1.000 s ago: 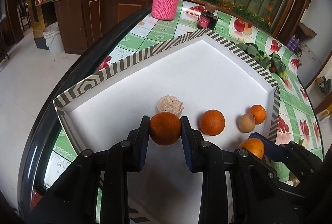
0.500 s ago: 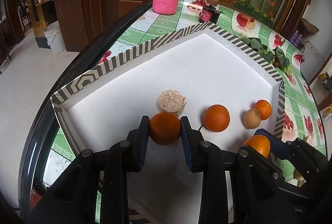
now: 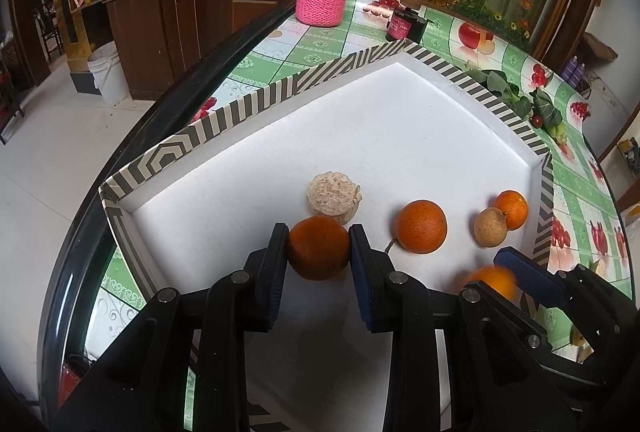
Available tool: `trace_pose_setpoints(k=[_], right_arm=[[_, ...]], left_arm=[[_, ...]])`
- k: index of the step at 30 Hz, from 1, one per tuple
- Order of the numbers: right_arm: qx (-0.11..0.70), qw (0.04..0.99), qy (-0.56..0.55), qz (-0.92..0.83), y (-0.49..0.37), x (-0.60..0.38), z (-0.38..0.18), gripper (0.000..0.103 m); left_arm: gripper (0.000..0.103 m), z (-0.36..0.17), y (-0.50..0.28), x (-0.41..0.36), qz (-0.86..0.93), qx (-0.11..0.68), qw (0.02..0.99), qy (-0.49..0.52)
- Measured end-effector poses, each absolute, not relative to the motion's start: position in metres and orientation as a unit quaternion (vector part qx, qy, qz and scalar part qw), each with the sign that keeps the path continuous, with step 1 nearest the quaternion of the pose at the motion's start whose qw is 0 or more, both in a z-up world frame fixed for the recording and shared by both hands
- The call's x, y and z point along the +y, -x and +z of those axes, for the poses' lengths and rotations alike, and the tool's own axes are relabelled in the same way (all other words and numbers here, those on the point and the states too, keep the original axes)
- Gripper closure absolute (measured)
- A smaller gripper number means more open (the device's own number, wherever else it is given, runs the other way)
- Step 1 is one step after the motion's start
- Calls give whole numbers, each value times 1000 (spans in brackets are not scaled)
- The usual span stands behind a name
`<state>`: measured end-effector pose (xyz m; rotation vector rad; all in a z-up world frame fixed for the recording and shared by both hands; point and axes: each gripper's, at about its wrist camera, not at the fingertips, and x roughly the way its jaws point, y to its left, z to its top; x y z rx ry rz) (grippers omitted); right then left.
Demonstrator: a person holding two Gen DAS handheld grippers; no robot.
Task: Organize fruits
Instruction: 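Carry the orange in the left tool into the tray while the right tool carries its orange, then open the left tool to drop its orange while the right tool releases its orange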
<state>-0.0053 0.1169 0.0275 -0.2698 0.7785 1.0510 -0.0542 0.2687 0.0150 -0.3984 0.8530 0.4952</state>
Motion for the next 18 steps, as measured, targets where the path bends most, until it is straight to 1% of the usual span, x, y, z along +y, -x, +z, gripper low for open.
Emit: trace_pose_setpoints(k=[6, 9, 11, 13, 18], right_arm=[[362, 783, 120, 491, 5, 116, 28, 69], [362, 783, 120, 491, 5, 116, 28, 69], [362, 783, 120, 491, 5, 116, 28, 69], [362, 783, 120, 491, 5, 116, 28, 69], [362, 790, 93, 487, 3, 110, 30, 69]], left_arm=[[73, 14, 53, 268, 241, 410, 860, 184], [68, 14, 53, 267, 238, 410, 861, 182], [60, 14, 52, 264, 236, 411, 863, 176], [56, 15, 52, 263, 235, 408, 865, 175], [56, 16, 53, 266, 231, 401, 866, 190]])
